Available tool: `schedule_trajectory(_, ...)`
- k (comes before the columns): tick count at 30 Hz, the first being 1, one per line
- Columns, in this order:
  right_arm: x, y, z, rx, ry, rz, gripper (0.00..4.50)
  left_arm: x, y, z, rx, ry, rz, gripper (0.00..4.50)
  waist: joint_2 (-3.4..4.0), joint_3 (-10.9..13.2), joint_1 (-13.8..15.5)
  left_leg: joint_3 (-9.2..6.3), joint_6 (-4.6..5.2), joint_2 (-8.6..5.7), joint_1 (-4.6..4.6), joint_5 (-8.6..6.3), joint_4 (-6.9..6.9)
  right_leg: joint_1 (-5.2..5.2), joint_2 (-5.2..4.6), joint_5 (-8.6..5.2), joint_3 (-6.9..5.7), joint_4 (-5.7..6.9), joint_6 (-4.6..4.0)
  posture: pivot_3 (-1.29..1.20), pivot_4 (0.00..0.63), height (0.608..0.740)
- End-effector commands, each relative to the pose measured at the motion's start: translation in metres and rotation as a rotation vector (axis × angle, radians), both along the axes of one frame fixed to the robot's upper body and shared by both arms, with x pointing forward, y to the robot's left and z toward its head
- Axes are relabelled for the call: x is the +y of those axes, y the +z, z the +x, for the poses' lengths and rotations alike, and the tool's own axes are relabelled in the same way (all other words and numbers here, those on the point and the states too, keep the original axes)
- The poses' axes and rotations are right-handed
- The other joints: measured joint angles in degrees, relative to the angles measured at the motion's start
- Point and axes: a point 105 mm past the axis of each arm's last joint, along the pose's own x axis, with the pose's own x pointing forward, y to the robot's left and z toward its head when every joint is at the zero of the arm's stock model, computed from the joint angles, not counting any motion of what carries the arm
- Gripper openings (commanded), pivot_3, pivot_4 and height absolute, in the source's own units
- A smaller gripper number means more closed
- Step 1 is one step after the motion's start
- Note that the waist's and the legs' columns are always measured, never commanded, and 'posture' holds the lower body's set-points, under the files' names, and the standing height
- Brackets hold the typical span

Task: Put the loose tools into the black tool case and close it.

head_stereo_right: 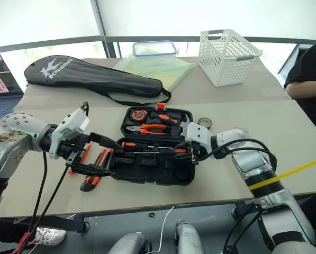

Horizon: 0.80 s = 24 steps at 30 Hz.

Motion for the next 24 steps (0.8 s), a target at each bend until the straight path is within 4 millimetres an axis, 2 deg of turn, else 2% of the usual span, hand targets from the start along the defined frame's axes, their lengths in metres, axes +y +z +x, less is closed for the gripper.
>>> schedule_trajectory(1, 0.000, 0.008, 0.005, -0.041, 0.002, -0.004, 1.04, 0.004, 0.010, 0.002, -0.040, 0.021, -0.017, 4.50, 0.00, 0.0, -0.1, -0.01, -0.08, 0.05, 0.03, 0.04, 0.00, 0.04, 0.01, 0.05, -0.02, -0.01, -0.09, 0.00, 0.150, 0.740)
schedule_trajectory(4, 0.001, 0.007, -0.001, -0.020, 0.026, 0.002, 1.04, 0.006, 0.011, 0.003, -0.045, 0.033, -0.016, 4.50, 0.00, 0.0, 0.0, -0.02, -0.32, 0.20, 0.12, 0.18, 0.00, 0.12, -0.03, 0.18, 0.02, -0.08, -0.31, 0.00, 0.150, 0.740)
schedule_trajectory(5, 0.002, 0.008, -0.002, -0.016, 0.031, 0.007, 2.04, 0.007, 0.011, 0.004, -0.047, 0.037, -0.015, 4.50, 0.00, 0.0, 0.1, -0.03, -0.40, 0.25, 0.16, 0.23, 0.00, 0.12, -0.06, 0.19, 0.07, -0.08, -0.38, 0.00, 0.150, 0.740)
schedule_trajectory(7, 0.005, 0.012, -0.004, -0.019, 0.039, 0.031, 2.54, 0.008, 0.011, 0.005, -0.050, 0.043, -0.015, 4.50, 0.00, 0.0, 0.2, -0.10, -0.49, 0.32, 0.19, 0.28, -0.01, 0.16, -0.03, 0.21, 0.22, -0.06, -0.48, 0.00, 0.150, 0.740)
schedule_trajectory(12, 0.021, 0.038, -0.001, -0.028, 0.012, 0.158, 4.22, 0.008, 0.011, 0.009, -0.058, 0.054, -0.019, 4.50, 0.00, 0.0, 0.2, -0.15, -0.50, 0.36, 0.18, 0.30, -0.01, 0.14, 0.06, 0.21, 0.46, -0.01, -0.52, 0.00, 0.150, 0.740)
schedule_trajectory(16, 0.026, 0.041, 0.001, -0.016, -0.001, 0.174, 4.22, 0.007, 0.010, 0.011, -0.063, 0.056, -0.021, 4.50, 0.00, 0.0, 0.3, -0.14, -0.45, 0.33, 0.11, 0.29, -0.01, 0.09, 0.05, 0.23, 0.48, 0.00, -0.50, 0.00, 0.150, 0.740)
schedule_trajectory(21, 0.035, 0.032, 0.002, 0.006, -0.006, 0.181, 2.85, 0.007, 0.007, 0.011, -0.062, 0.062, -0.019, 4.50, 0.00, 0.0, 0.4, -0.28, -0.43, 0.30, -0.06, 0.28, -0.02, 0.04, 0.10, 0.23, 0.18, 0.04, -0.48, 0.00, 0.150, 0.740)
schedule_trajectory(24, 0.041, 0.026, 0.003, 0.013, -0.007, 0.178, 1.79, 0.008, 0.007, 0.011, -0.063, 0.066, -0.014, 4.50, 0.00, 0.0, 0.3, -0.26, -0.43, 0.29, -0.08, 0.28, -0.02, 0.01, 0.07, 0.24, 0.13, 0.04, -0.48, 0.00, 0.150, 0.740)
